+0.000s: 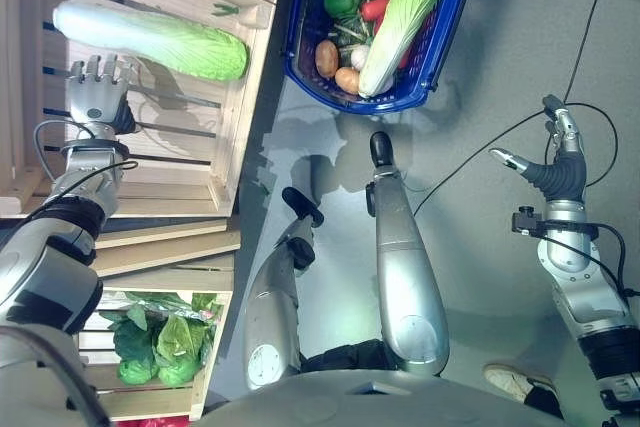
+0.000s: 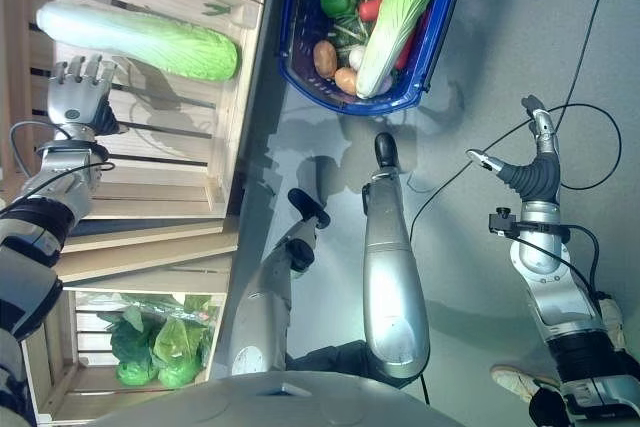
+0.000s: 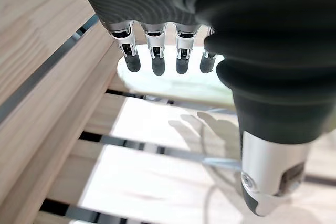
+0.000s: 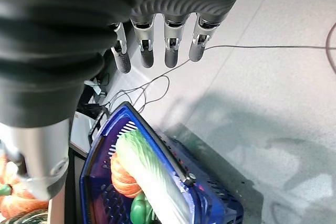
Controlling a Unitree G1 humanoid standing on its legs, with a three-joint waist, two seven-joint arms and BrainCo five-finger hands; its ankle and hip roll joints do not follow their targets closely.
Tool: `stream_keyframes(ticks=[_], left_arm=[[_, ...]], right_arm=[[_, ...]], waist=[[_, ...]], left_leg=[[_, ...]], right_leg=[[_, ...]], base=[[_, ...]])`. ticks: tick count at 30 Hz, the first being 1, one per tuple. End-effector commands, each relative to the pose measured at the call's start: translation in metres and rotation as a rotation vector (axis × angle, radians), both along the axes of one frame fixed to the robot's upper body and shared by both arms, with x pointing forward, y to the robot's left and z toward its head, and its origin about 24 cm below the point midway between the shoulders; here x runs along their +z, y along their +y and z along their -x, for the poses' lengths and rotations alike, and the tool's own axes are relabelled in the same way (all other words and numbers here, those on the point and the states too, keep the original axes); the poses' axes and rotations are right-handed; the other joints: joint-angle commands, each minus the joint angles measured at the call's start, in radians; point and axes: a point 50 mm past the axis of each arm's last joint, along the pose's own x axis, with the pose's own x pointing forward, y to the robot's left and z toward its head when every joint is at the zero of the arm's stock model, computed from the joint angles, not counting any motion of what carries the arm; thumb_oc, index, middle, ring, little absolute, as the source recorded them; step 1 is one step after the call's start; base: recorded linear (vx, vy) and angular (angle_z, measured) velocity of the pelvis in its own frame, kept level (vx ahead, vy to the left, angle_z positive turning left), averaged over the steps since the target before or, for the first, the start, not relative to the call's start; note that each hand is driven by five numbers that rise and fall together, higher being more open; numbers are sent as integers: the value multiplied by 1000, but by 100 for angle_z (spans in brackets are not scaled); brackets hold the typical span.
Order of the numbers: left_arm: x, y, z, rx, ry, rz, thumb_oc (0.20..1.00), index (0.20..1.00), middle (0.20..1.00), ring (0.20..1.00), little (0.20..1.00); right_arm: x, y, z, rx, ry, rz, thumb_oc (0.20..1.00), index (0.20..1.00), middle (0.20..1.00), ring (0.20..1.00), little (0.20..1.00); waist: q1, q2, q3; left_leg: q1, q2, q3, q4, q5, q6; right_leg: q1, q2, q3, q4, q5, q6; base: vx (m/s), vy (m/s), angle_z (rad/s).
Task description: Pick up fruits and vegetables into the basket
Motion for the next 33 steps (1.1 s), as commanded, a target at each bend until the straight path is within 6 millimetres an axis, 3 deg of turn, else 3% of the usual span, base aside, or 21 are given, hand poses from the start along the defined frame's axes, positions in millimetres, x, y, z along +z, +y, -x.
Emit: stream_keyframes(ticks=[1,13,24,33], left_arm=[[23,39,24,181,-143,-132,1000,1000,1000,1000,1000],[66,22,13,74,-370,-181,1000,1000,1000,1000,1000],[76,18,5,78,-347,-190,1000,1000,1000,1000,1000],[72,24,3,157,-271,-177,1000,1000,1000,1000,1000]], right_arm=[[16,-3,5,-17,-118,62,1000,1000,1000,1000,1000],[14,-3,9,-28,-138,101,1000,1000,1000,1000,1000],[11,-1,8,-15,-134,95,1000,1000,1000,1000,1000],[10,-1,5,-18,-135,71,1000,1000,1000,1000,1000]], waist=[[-51,31,-16],[-55,38,-16],[-62,33,-16],[-63,30,-16]], left_leg=[[-137,19,4,267,-166,3],[-153,13,7,276,-181,10],[-152,18,15,267,-181,12],[-168,20,17,274,-185,17]], right_leg=[[-2,-4,40,-121,18,105],[-24,-9,54,-119,21,114],[-28,-11,56,-125,28,120],[-49,-8,59,-122,31,120]], base=[[36,25,-1],[9,10,-1],[3,0,-1],[0,0,0]])
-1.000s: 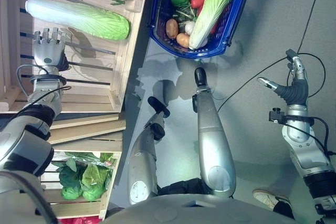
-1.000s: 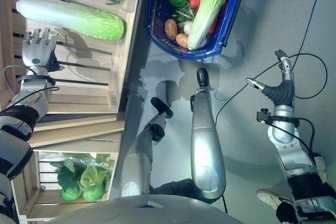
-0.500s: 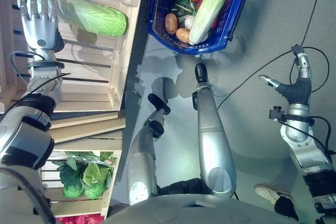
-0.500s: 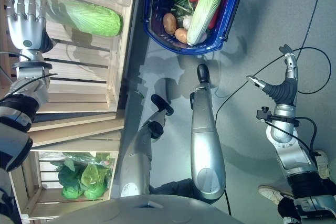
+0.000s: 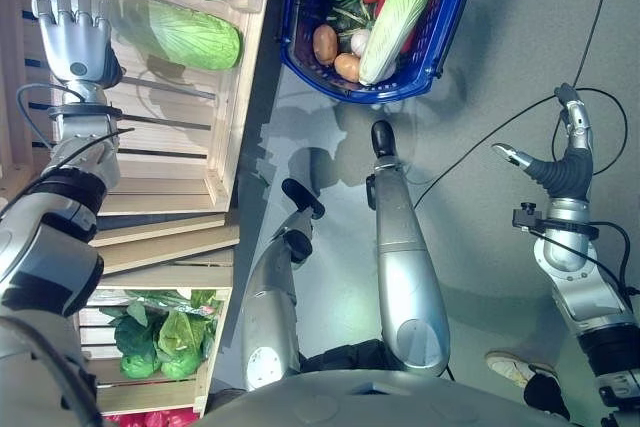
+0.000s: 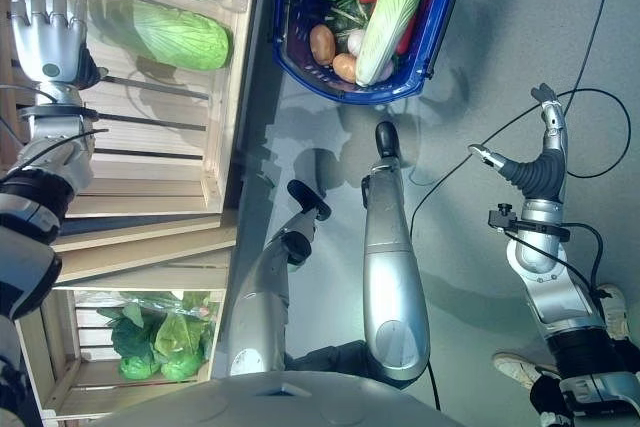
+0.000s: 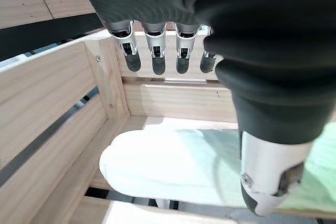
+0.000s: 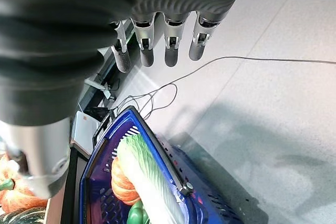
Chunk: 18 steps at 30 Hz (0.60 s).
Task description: Pick up fruits and vegetables into the basket
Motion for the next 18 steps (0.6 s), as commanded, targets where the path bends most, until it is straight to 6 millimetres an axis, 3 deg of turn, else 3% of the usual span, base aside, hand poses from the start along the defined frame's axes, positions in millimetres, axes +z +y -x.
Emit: stream_keyframes(ticks=[1,18], left_arm=[[14,46,21,227,-11,-22,1000,1000,1000,1000,1000],[15,54,24,339,-15,13,1000,1000,1000,1000,1000]], right_arm=[[7,-2,4,16,-51,-3,1000,1000,1000,1000,1000],[5,-4,-1,-10,-72,-4,1000,1000,1000,1000,1000]], waist=[[-56,30,-16],[-52,24,-16]], left_leg=[[-118,23,-1,222,-157,2],[-198,27,-3,263,-179,15]], right_leg=[[5,-1,33,-140,31,114],[-79,-3,59,-129,53,111]], base=[[0,0,0],[9,17,-2]])
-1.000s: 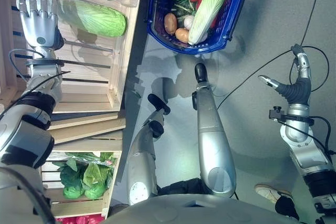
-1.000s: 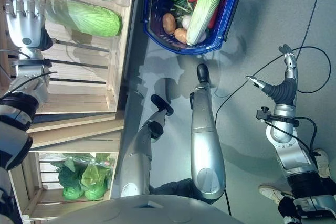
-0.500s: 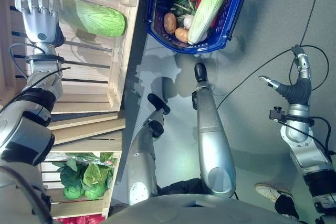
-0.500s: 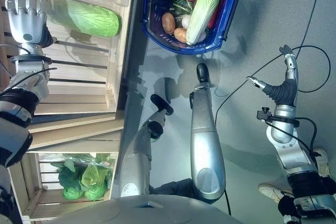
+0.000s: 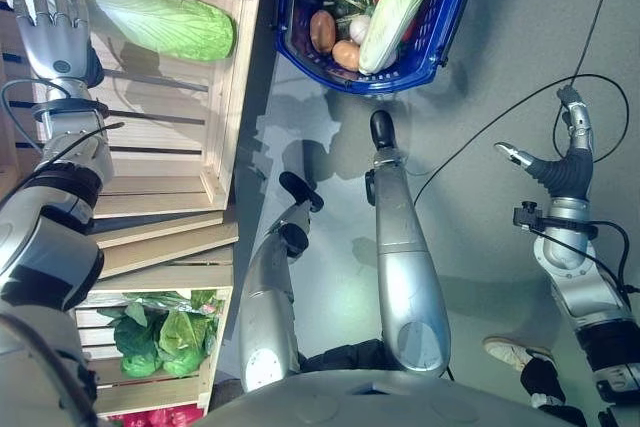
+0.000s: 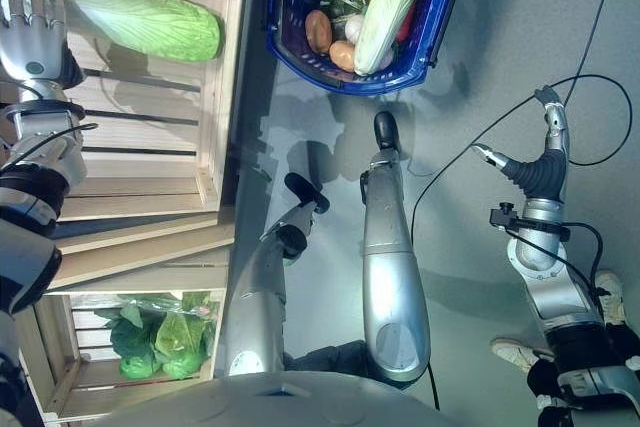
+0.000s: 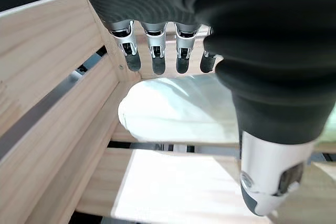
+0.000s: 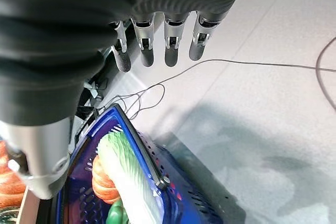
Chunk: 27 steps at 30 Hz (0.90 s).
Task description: Pick up fruits and vegetables into the basket
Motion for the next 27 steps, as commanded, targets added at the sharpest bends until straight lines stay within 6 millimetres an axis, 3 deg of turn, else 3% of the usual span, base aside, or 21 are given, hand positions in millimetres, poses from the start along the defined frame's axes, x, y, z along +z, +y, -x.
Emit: stream_keyframes(ticks=[1,14,27], left_arm=[[9,37,21,189,-37,-6,1000,1000,1000,1000,1000],[40,25,14,154,-157,-47,1000,1000,1000,1000,1000],[56,24,10,178,-210,54,1000,1000,1000,1000,1000]], right_arm=[[9,1,2,15,-75,3,1000,1000,1000,1000,1000],[11,-1,1,-1,-99,21,1000,1000,1000,1000,1000],[8,-2,0,13,-90,-4,1000,1000,1000,1000,1000]], waist=[[-54,24,-16],[-55,27,-16],[-60,30,-16]], left_leg=[[-112,18,-12,187,-134,-6],[-157,15,-16,214,-150,2],[-176,19,-9,212,-143,-3]], right_leg=[[-16,0,32,-124,34,89],[-60,-6,53,-127,58,86],[-86,-11,61,-133,71,88]], base=[[0,0,0],[3,5,-1],[0,7,-1]])
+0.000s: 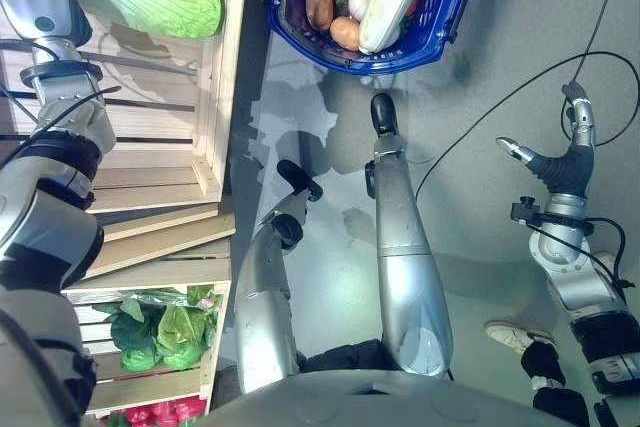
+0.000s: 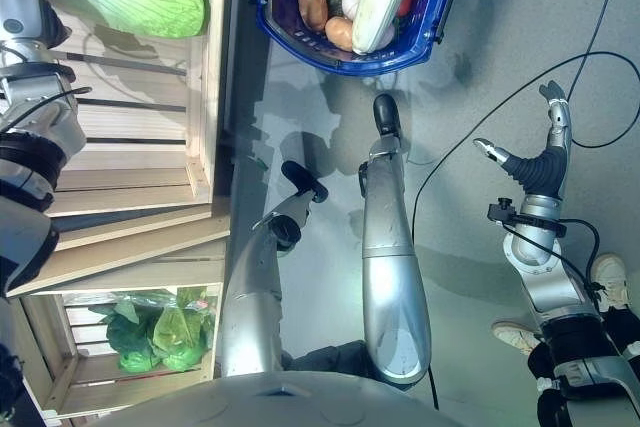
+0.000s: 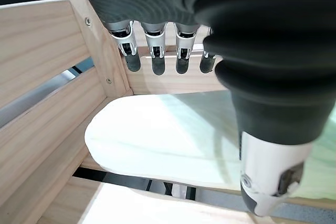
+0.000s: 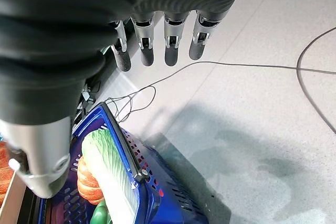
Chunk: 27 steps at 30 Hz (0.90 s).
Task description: Pick up fruits and vegetables into the basket
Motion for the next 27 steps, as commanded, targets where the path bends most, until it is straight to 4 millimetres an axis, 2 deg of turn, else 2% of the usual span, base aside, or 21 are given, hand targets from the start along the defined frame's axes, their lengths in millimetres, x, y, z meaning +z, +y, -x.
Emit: stream_keyframes(ticks=[1,14,27], left_arm=[[11,38,20,197,-28,31,1000,1000,1000,1000,1000],[9,44,21,260,-1,138,1000,1000,1000,1000,1000],[12,49,26,390,39,87,1000,1000,1000,1000,1000]], right_arm=[[6,-5,5,24,-36,-1,1000,1000,1000,1000,1000],[0,-4,0,29,-30,-57,1000,1000,1000,1000,1000],[2,-5,-3,28,-52,-77,1000,1000,1000,1000,1000]], waist=[[-59,31,-16],[-58,24,-16],[-53,4,-16]], left_leg=[[-80,18,-14,134,-111,-23],[-134,24,-28,158,-116,-22],[-179,31,-44,178,-123,-17]], right_leg=[[3,-9,21,-147,47,75],[-49,4,37,-138,58,71],[-78,19,37,-136,64,67]], base=[[9,9,-3],[1,1,0],[-1,-6,-1]])
